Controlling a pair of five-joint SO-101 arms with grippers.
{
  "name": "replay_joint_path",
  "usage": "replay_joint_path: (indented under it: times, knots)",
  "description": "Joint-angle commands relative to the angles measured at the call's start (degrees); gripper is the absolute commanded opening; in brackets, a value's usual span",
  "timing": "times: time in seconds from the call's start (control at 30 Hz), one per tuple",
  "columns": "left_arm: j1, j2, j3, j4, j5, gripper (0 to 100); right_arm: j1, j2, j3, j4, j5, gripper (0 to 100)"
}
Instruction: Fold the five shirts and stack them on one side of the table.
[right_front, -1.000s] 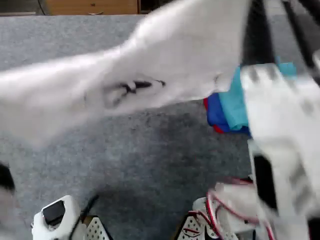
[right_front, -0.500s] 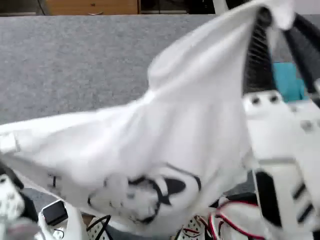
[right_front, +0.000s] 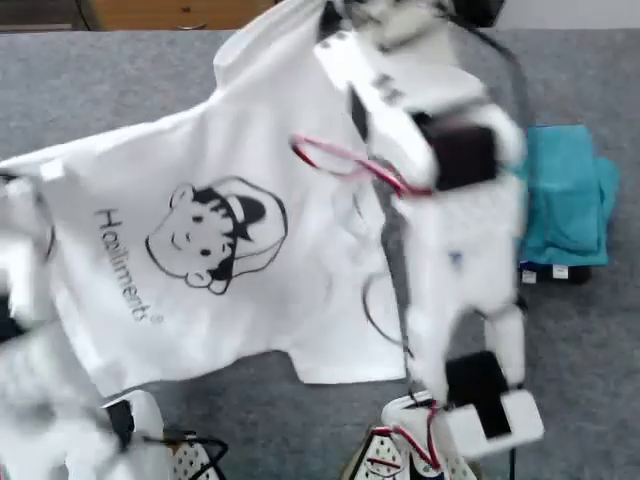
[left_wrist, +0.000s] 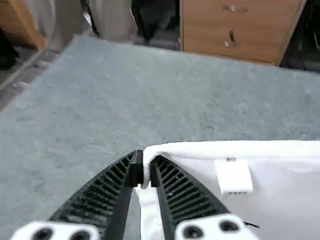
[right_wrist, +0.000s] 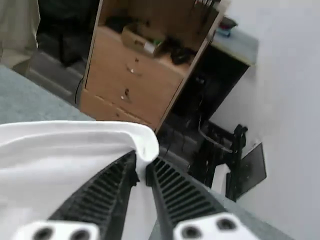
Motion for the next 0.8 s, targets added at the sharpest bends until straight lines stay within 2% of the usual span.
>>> replay_joint_path:
  times: [0.0, 0.1, 0.2, 0.47, 0.77]
  knots:
    - [0.9, 5.2, 9.6, -25.6, -0.1, 2, -0.7, 4.5, 8.4, -19.3, 0.1, 0.1]
    - [0.7, 12.0, 10.7, -38.5, -0.1, 2, -0.6, 10.9, 8.5, -25.9, 0.1, 0.1]
    - [1.6, 19.1, 6.7, -43.1, 0.0, 2, -0.6, 17.1, 3.5, -26.7, 0.1, 0.1]
    - [5.5, 39.6, -14.0, -35.7, -0.1, 2, -0.5, 34.2, -19.6, -24.6, 0.1, 0.1]
    - [5.0, 53.8, -33.6, -17.8, -0.2, 2, 1.7, 48.8, -49.6, -5.5, 0.1, 0.1]
